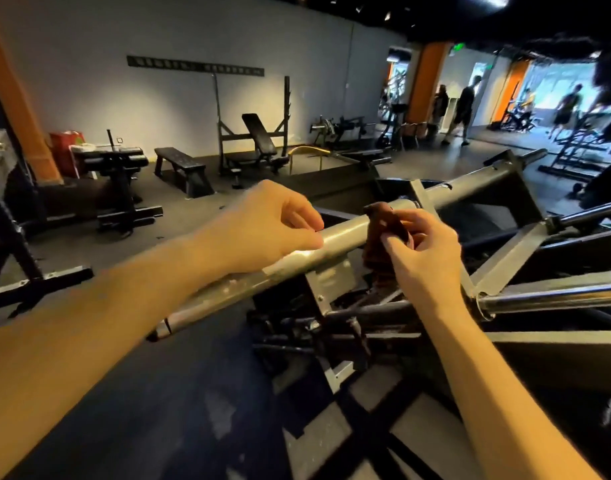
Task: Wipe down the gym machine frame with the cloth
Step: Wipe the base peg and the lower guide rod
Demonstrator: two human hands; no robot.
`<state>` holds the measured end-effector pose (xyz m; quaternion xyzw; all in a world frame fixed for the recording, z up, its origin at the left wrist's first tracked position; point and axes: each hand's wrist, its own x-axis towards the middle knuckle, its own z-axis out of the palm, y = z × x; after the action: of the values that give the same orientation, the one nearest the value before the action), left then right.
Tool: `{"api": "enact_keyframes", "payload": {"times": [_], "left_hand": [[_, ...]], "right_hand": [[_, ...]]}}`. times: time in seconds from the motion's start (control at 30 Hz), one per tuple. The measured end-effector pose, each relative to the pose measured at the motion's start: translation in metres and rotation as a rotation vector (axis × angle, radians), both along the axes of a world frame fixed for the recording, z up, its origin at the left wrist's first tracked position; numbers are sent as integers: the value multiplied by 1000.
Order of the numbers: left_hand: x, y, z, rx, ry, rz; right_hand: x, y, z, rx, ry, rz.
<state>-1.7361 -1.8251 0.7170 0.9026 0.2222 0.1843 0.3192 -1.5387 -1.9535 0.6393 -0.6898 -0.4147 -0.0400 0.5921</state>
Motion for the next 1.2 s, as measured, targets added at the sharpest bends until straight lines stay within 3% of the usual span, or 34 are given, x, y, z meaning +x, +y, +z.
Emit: {"api": "enact_keyframes", "payload": {"times": [0.13, 0.27, 0.57, 0.77, 0.93, 1.2], "left_hand": [[-14, 71, 5, 70, 147, -55], [-23, 123, -19, -29, 223, -195], [-22, 164, -38, -330, 340, -591], [-35, 168, -43, -401, 316, -624], [-44, 167, -55, -511, 282, -549], [-21, 183, -67, -470, 260, -771]], "right_hand": [[-19, 59, -9, -144, -138, -54], [-75, 73, -21, -170, -197, -133], [-203, 47, -12, -272, -194, -36], [-171, 69, 2, -402, -299, -202], [-108, 94, 6, -428, -176, -432], [-201, 81, 2, -441, -209, -433]]}}
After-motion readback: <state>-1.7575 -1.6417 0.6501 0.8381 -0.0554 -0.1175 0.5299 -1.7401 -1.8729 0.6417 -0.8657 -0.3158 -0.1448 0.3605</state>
